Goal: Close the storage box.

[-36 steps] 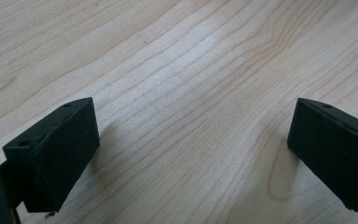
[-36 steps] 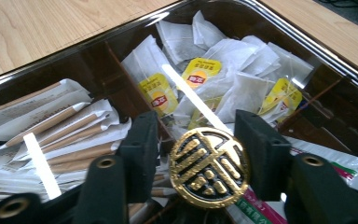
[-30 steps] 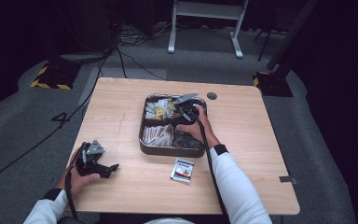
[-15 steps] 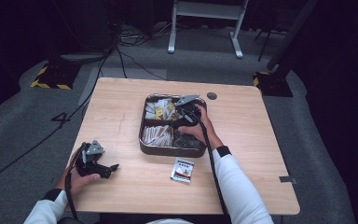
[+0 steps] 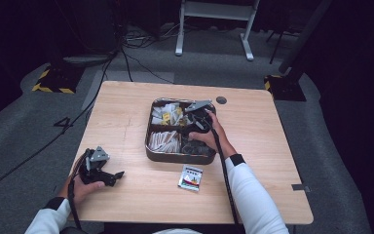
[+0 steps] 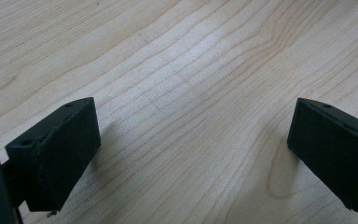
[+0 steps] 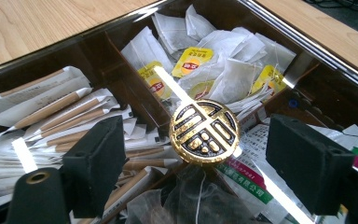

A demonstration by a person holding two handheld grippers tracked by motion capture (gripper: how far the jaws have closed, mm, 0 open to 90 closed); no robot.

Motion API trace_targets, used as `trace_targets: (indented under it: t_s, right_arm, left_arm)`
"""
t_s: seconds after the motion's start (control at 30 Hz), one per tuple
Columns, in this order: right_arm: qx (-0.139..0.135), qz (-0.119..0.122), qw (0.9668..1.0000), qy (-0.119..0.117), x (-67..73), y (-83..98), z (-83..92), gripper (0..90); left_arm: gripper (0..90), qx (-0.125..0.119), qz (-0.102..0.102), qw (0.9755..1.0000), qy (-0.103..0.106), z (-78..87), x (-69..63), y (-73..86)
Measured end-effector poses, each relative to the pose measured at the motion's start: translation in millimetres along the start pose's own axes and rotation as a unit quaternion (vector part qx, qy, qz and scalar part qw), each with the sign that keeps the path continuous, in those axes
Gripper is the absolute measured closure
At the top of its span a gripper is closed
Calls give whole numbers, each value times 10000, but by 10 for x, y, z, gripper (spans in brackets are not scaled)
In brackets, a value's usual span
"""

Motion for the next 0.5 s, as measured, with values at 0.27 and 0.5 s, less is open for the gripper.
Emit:
trace_targets:
  t_s: [0.27, 0.5]
  right_arm:
    - [57, 218, 9997, 95, 10, 6, 153, 201]
    - [75, 304, 9993, 212, 12, 44, 311, 200]
  left_arm:
    - [27, 1, 0, 10000, 0, 0, 0, 0]
    - [27, 0, 1, 10000, 0, 0, 0, 0]
Point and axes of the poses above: each handheld gripper's, and its own axes: z roughly backward along the jaws, y roughly out of its underside, x roughly to its left, the point moved 7 cm from there along -z, roughly forward along the jaws, and after that the axes turned 12 degrees about z, right-handed, at the moved point
